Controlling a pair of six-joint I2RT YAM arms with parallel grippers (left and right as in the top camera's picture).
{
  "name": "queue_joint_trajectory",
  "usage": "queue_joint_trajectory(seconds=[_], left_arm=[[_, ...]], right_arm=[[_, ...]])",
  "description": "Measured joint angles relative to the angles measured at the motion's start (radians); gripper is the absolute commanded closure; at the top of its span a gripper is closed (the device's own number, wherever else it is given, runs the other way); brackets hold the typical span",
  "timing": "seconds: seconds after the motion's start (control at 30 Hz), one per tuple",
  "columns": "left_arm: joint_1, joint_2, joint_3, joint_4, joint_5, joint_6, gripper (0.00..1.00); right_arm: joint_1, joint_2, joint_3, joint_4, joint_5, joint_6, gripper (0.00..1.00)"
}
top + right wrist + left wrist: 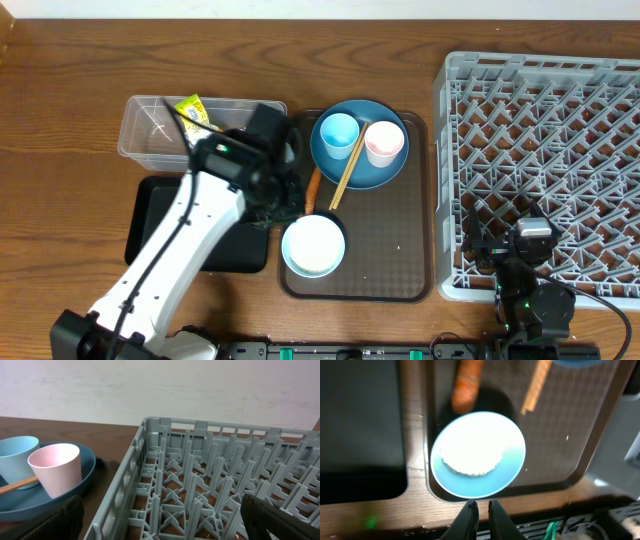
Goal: Sort waste into correct bins and load items into the dishwasher rack
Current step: 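Reach left gripper to the light blue rice bowl and grasp its rim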
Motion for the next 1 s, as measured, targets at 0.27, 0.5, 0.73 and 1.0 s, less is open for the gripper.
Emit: queue_joint_trajectory(seconds=[0.27,0.5,0.73,1.0], left_arm=[[-0.197,0.000,0.000,0.000,-0.113,-0.085,0.89],[-0.368,0.000,-0.010,0.074,-0.249,-0.218,0.88],[-0.471,0.000,-0.120,0.246,-0.315,-0.298,0.74],[-0.475,0.012,-0.215,0.370,-0.370,-0.337,0.65]], right_arm=[[0.000,0.000,0.000,0.000,0.000,0.000,0.01],[0.000,0.000,0.000,0.000,0.000,0.000,0.01],[0.000,0.000,0.000,0.000,0.000,0.000,0.01],[0.000,0.000,0.000,0.000,0.000,0.000,0.01]])
